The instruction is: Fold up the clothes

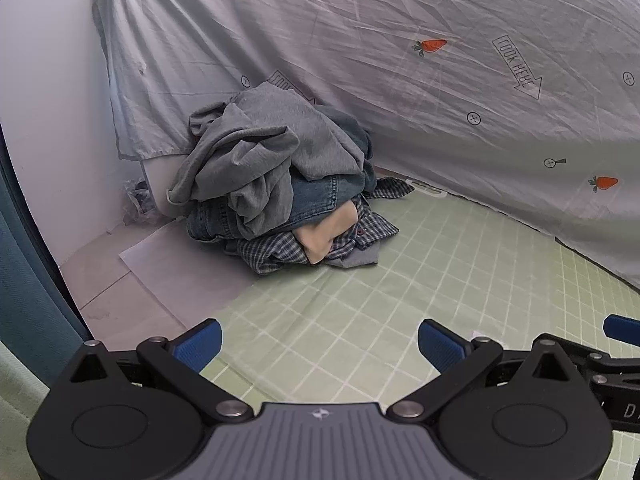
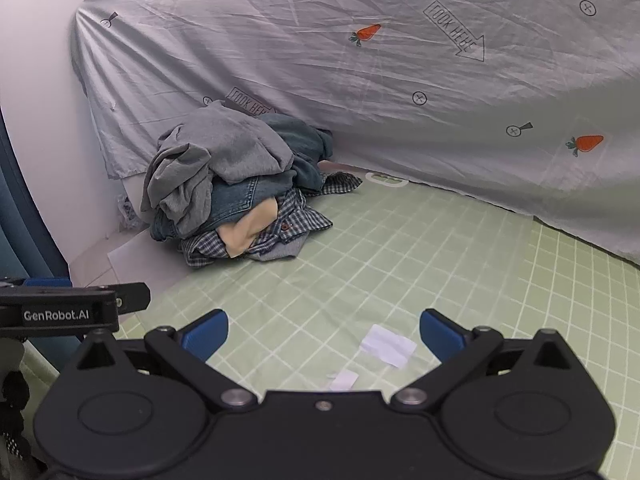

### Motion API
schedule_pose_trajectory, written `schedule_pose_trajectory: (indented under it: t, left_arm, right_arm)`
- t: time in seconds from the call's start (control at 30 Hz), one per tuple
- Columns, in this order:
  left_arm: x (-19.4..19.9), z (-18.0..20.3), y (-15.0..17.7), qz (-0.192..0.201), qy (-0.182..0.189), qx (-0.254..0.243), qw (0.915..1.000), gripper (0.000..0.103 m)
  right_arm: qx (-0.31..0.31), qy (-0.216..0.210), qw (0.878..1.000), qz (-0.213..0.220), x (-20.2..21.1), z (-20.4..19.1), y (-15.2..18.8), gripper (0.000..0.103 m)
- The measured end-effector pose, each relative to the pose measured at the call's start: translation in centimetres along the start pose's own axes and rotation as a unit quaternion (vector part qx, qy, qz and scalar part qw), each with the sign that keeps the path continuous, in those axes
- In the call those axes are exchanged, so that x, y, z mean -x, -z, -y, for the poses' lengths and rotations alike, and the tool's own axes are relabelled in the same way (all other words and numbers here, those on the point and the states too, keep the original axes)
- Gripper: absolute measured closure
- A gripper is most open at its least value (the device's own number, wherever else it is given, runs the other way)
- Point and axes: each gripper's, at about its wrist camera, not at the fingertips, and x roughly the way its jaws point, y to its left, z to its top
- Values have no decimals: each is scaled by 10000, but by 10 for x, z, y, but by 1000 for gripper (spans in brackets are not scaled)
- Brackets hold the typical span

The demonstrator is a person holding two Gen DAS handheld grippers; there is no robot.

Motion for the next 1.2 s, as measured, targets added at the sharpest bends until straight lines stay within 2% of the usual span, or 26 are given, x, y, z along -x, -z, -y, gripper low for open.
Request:
schedule_pose_trajectory:
  t: [1.2]
  left_arm:
    - [2,0,7,-25,-49,4,10000,0]
  right_arm:
    - [-25,-5,10000,-23,0,4,2,0]
